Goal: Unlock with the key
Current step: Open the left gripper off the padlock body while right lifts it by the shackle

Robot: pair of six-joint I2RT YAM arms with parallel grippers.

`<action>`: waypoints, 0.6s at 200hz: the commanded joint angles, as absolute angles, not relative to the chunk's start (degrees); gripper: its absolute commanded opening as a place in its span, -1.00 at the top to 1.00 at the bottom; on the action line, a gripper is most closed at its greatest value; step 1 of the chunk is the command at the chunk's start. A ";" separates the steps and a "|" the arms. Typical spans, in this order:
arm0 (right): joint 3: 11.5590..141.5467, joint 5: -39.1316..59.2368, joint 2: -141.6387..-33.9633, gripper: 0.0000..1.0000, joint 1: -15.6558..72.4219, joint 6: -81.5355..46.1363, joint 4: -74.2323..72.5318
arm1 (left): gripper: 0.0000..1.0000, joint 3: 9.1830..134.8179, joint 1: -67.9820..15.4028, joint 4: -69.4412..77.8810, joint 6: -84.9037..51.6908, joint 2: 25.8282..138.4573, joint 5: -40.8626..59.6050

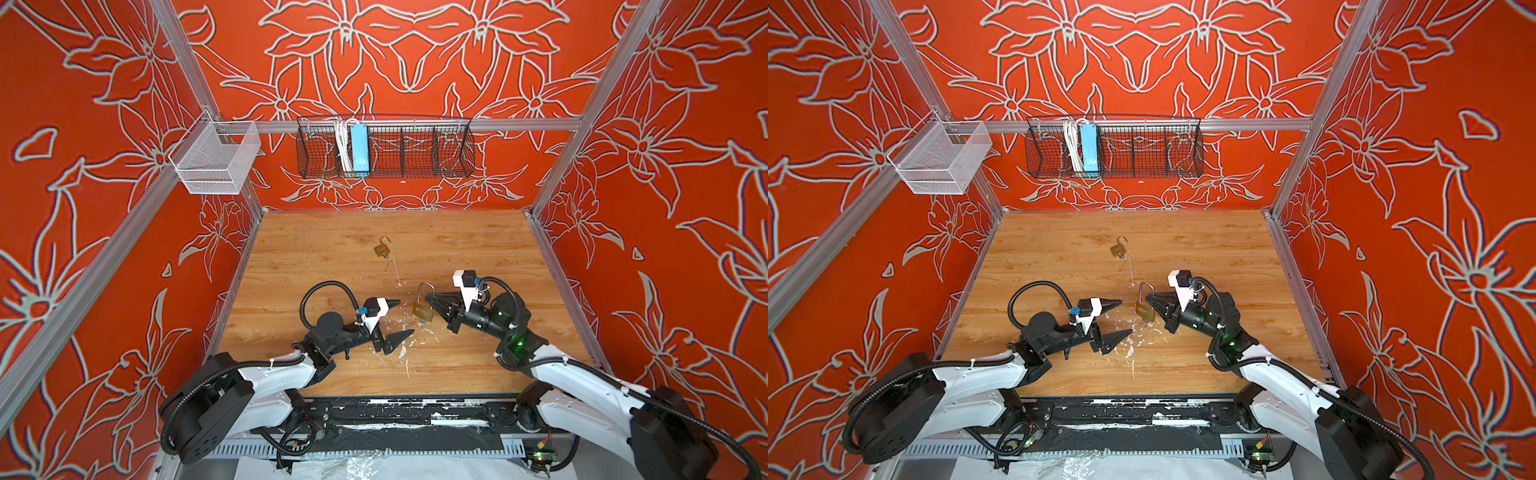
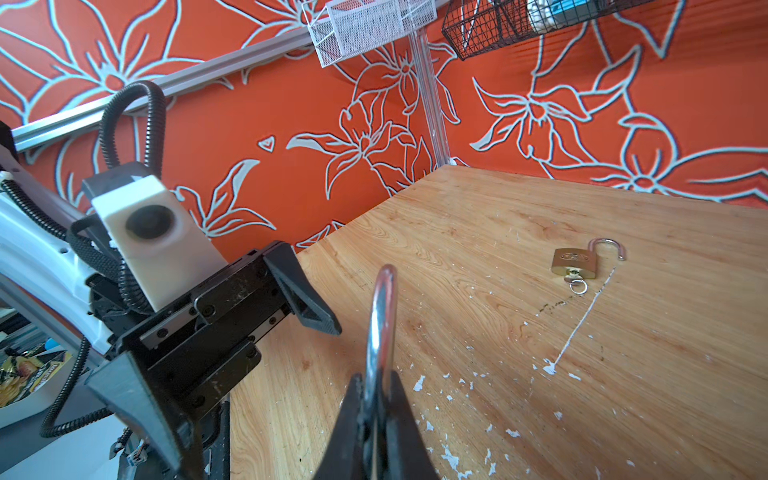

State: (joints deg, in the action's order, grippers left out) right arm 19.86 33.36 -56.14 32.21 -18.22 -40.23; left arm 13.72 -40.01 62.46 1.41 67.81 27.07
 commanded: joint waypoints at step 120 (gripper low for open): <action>21.42 43.15 -57.11 1.00 33.39 -19.25 -49.53 | -0.51 18.39 -39.29 60.01 -0.23 71.63 34.02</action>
